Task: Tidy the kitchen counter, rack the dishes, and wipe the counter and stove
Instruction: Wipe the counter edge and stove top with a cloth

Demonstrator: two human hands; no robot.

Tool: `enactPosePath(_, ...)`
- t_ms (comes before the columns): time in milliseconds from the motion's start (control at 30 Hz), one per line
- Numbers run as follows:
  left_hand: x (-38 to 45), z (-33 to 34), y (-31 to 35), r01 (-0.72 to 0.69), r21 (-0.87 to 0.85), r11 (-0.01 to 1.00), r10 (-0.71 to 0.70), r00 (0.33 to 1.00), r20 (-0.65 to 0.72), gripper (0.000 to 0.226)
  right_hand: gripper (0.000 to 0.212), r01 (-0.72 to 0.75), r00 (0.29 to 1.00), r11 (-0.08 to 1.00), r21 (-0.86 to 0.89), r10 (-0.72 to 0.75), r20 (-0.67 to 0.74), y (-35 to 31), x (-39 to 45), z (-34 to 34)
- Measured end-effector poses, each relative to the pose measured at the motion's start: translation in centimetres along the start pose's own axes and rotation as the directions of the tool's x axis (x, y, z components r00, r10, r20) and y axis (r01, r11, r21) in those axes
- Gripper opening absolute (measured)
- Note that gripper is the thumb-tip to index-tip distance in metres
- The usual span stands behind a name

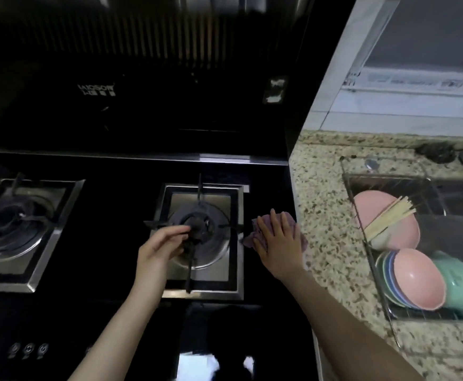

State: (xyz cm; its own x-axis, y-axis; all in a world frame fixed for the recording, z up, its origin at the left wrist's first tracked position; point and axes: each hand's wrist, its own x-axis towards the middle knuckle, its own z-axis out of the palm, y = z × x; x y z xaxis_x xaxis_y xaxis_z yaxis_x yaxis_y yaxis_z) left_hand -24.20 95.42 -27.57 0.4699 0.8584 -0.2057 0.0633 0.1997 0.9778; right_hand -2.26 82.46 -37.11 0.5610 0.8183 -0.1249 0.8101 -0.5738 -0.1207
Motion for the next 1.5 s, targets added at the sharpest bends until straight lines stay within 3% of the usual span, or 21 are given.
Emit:
enactPosePath(367, 0.2, -0.5, -0.3, -0.021, -0.017, 1.000, 0.016, 0.977, -0.214, 0.031, 0.053, 0.169, 0.986, 0.983, -0.064, -0.169, 0.017, 1.7, 15.1, -1.5)
enactPosePath(567, -1.1, -1.7, 0.2, -0.021, 0.020, 1.000, 0.026, 0.969, -0.247, 0.030, 0.057, 0.190, 0.982, 0.978, -0.080, -0.191, 0.007, 2.1, 16.7, -1.2)
enactPosePath(867, -4.1, -1.1, 0.3, -0.019, -0.014, 1.000, 0.014, 0.963, -0.268, 0.025, 0.061, 0.224, 0.972, 0.971, -0.081, -0.216, 0.097, 1.2, 5.0, -0.2)
enactPosePath(1100, -11.4, -3.6, -0.3, -0.059, -0.068, 0.996, 0.039, 0.966, -0.255, 0.030, 0.052, 0.298, 0.949, 0.954, -0.042, -0.301, -0.092, -0.5, -8.2, -0.4)
enactPosePath(1233, -16.6, -4.9, -1.3, -0.065, -0.099, 0.993, 0.035, 0.958, -0.284, 0.032, 0.034, 0.334, 0.932, 0.940, 0.066, -0.320, -0.170, -1.1, -14.2, 0.4)
enactPosePath(1267, -17.4, -4.9, -1.6, -0.057, -0.116, 0.992, 0.022, 0.957, -0.288, 0.033, 0.027, 0.335, 0.935, 0.925, 0.177, -0.303, -0.185, -1.2, -15.1, 0.6)
enactPosePath(1333, -18.7, -4.2, -1.8, -0.022, -0.148, 0.989, -0.019, 0.963, -0.269, 0.032, 0.022, 0.247, 0.968, 0.789, 0.563, -0.176, -0.177, -1.6, -16.9, -0.2)
enactPosePath(1400, -19.5, -2.7, -1.5, 0.025, -0.157, 0.987, -0.060, 0.973, -0.221, 0.028, 0.019, 0.042, 0.996, 0.481, 0.875, 0.044, -0.072, -1.6, -17.8, -1.9)
enactPosePath(1500, -20.6, 1.5, -0.7, 0.098, -0.144, 0.985, -0.116, 0.986, -0.118, 0.025, 0.020, -0.206, 0.961, 0.088, 0.975, 0.209, 0.184, -0.5, -18.2, -5.4)
